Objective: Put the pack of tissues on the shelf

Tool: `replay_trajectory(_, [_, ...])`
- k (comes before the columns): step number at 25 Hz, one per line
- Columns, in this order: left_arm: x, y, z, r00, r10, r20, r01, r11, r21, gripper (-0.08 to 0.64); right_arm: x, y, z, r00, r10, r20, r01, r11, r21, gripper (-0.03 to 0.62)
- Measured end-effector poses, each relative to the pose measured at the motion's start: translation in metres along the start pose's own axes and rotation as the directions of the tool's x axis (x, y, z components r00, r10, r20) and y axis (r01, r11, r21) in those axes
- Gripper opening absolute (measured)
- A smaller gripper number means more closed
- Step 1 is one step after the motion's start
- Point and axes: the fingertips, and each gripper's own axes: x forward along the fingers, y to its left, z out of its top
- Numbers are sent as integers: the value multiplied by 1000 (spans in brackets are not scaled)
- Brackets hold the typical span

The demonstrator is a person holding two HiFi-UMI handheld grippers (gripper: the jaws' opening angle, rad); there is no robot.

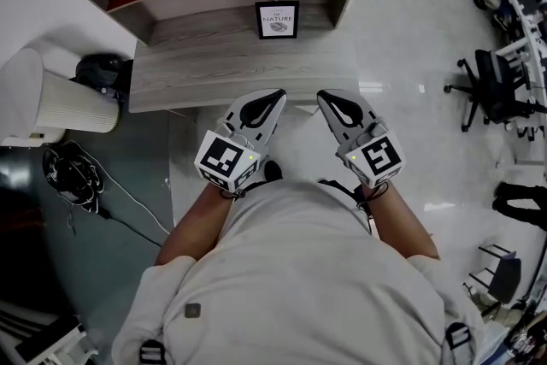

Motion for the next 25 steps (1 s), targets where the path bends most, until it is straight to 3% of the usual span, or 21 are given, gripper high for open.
replay_trajectory(11, [31, -91, -3, 999, 43, 10, -43, 999, -1, 15, -95, -14, -17, 997, 64, -29, -63, 997, 39, 20])
replay_trajectory(25, [68, -203, -17, 999, 38, -4, -38, 999, 17, 15, -220, -35, -48, 996, 88, -27, -86, 995, 55, 20])
